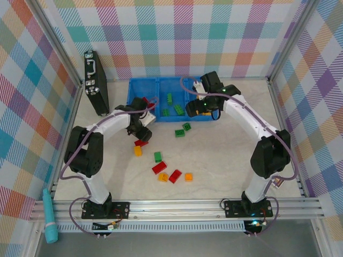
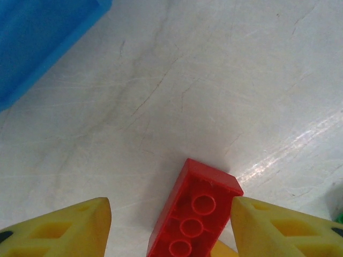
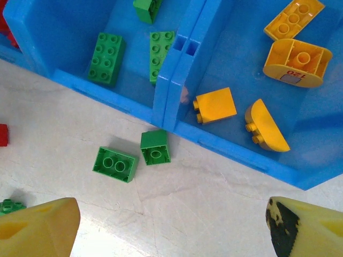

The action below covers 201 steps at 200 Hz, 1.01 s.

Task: Sort the legos into containers by color
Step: Pick up the lego from the center of the table.

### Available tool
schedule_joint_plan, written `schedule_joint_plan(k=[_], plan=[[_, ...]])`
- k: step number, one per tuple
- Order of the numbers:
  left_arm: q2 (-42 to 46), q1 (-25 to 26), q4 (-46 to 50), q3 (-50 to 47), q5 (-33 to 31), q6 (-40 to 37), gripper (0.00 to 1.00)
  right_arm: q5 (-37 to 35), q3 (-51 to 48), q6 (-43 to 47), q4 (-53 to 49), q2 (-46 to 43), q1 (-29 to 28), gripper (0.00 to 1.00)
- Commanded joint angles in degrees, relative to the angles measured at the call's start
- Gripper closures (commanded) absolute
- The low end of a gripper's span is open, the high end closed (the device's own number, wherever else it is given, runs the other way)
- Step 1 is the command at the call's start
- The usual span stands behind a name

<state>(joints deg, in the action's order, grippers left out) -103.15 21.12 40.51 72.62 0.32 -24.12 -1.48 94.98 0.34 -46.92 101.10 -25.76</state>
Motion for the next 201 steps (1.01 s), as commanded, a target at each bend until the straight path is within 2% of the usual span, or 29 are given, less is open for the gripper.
schedule_joint_plan(k=[1,106,164,184,201], plan=[[-1.1,0.8,2.4,1.4,-1.5,-2.1,0.39,0.6,3.8,1.3,-1.4,1.9,0.4,0.10],[-4.8,2.1,2.0,0.1,-2.1,-2.2,0.35,1.2,7.7,1.4,-2.6,5.9,0.4,0.10],[-3.9,2.1,2.7,-0.9,-2.1,-1.7,0.34,1.3,8.5,1.1,-3.0,7.2,0.4,0.10],[-4.1,2.1,3.3,-1.0,-1.5,-1.0,0.37,1.4,8.6,0.9,-3.0,7.4,0.4,0.10],[-4.6,2.2,3.7,-0.9,-1.4,-0.7,0.44,1.3,8.6,0.9,-3.0,7.5,0.4,0.10]])
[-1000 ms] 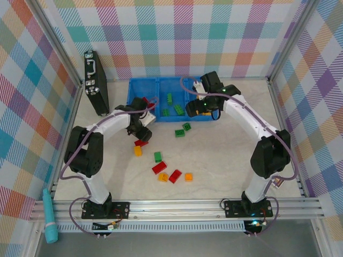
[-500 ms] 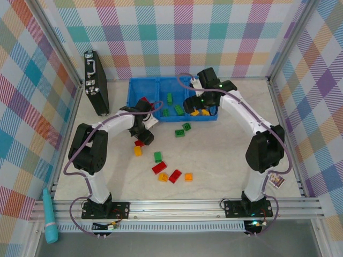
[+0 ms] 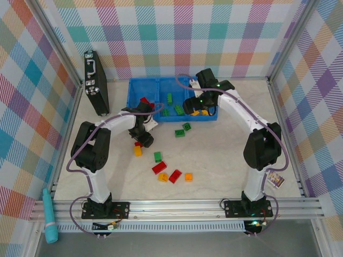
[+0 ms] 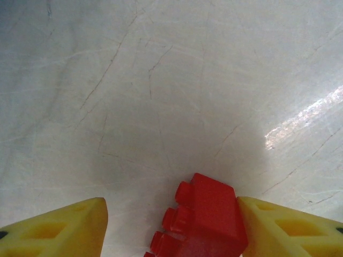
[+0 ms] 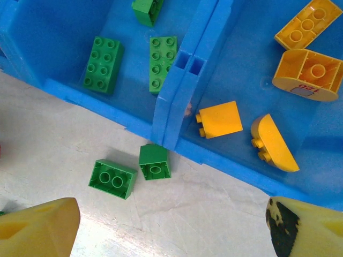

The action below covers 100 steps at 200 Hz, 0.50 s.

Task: Sort the legos into containers by color
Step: Pick up the lego from the center of the table.

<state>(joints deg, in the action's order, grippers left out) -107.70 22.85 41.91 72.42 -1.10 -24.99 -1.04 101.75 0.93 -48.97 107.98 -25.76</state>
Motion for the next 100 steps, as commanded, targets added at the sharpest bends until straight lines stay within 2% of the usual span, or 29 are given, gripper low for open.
schedule_joint_plan(k=[1,29,71,100], plan=[[0.0,0.4,2.3,-0.7,0.0,0.2,0.44,0.9,1.8,0.3,-1.0,0.6,0.4,0.10],[-0.7,0.4,3.5,0.3,0.3,0.4,0.63,0.3,1.1,0.4,-0.7,0.3,0.4,0.10],[0.1,0.4,4.9,2.7,-1.9,0.5,0.69,-0.1,0.1,0.6,-0.3,-0.4,0.4,0.10],[1.1,0.4,6.9,9.4,-3.7,0.9,0.71,0.0,-0.2,0.5,-0.1,-0.8,0.4,0.10]])
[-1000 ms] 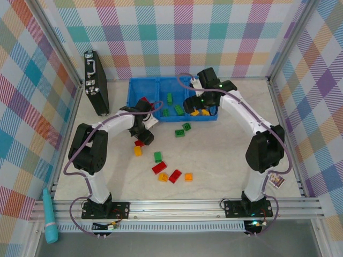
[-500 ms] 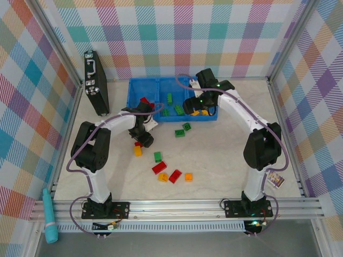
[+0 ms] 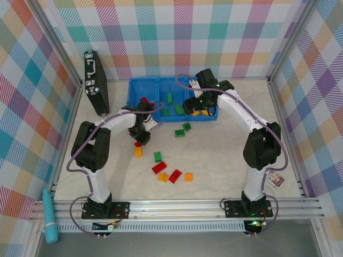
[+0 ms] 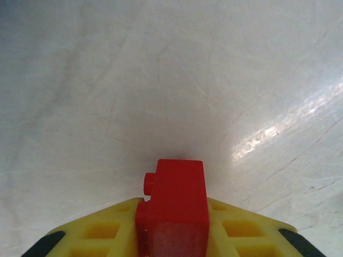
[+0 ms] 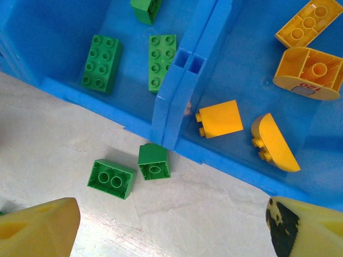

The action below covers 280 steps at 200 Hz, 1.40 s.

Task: Sort the legos into containers by color
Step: Pick up the lego from the center of the table, then place the lego in the container.

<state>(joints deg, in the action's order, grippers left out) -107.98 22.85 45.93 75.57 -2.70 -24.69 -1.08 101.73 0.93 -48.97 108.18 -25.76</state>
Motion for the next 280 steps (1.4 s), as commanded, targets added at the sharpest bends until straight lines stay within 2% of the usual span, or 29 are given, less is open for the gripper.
schedule_joint_plan(k=[1,38,72,92,129,160,179,200,215,240,280], plan=[[1.4,0.4,2.9,6.5,-2.2,0.6,0.71,0.0,-0.3,0.5,-0.1,-1.0,0.4,0.10],[1.1,0.4,2.0,16.4,-5.4,0.4,0.72,-0.2,-1.0,0.5,0.2,-2.1,0.4,0.10],[-2.0,0.1,-3.3,23.2,-11.1,1.3,0.73,-0.7,-2.1,0.7,0.0,-4.1,0.4,0.10],[-5.1,-0.4,-4.3,27.3,-11.1,2.6,0.73,-1.0,-3.1,0.1,-0.5,-5.9,0.4,0.10],[-9.5,-1.5,-7.2,29.6,-12.9,4.5,0.74,0.5,-8.2,-3.6,-0.2,-10.2,-0.8,0.10],[-12.3,-3.5,-9.0,29.6,-12.9,8.0,0.74,3.1,-14.1,-9.8,1.3,-13.8,-4.4,0.10],[-13.1,-4.3,-9.8,29.5,-11.8,8.6,0.66,2.9,-17.6,-12.5,2.2,-15.7,-7.5,0.10],[-13.7,-4.5,-9.7,30.2,-11.1,8.7,0.50,3.1,-20.7,-13.1,2.7,-17.1,-11.0,0.10],[-13.8,-4.7,-9.7,30.9,-10.8,8.8,0.42,3.4,-22.3,-12.4,2.5,-17.7,-13.3,0.10],[-12.1,-4.7,-9.6,31.5,-10.1,9.0,0.40,4.7,-25.2,-9.6,1.1,-19.2,-17.1,0.10],[-4.7,-4.7,-9.0,32.1,-6.8,9.2,0.37,8.1,-36.5,-5.8,4.4,-24.9,-24.0,0.10]])
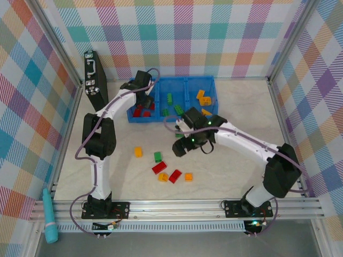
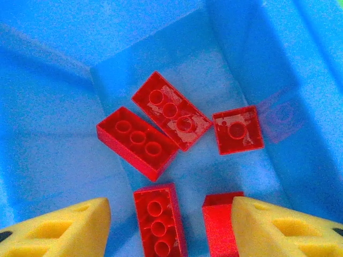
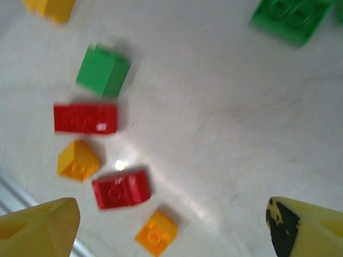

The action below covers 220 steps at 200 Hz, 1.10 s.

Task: Sort the legos into containers by color
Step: Place the lego in the container, then pick up the lego from the bottom-center of the table.

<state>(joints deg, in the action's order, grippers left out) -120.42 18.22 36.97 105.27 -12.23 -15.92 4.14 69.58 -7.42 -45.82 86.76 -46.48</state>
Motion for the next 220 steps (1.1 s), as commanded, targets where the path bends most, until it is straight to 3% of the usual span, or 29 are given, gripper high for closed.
schedule_joint_plan(k=[1,117,220], plan=[[7.9,0.0,-0.1,2.4,2.8,0.4,0.36,3.0,-4.7,2.5,1.4,-3.6,-3.4,0.10],[33.3,0.0,-1.2,-7.0,6.1,0.9,0.18,-5.4,-4.9,4.1,4.5,8.4,-14.3,0.03],[49.6,-0.2,-5.7,-16.6,4.4,-0.9,0.06,-10.4,-1.5,1.5,4.1,17.1,-17.3,0.03]])
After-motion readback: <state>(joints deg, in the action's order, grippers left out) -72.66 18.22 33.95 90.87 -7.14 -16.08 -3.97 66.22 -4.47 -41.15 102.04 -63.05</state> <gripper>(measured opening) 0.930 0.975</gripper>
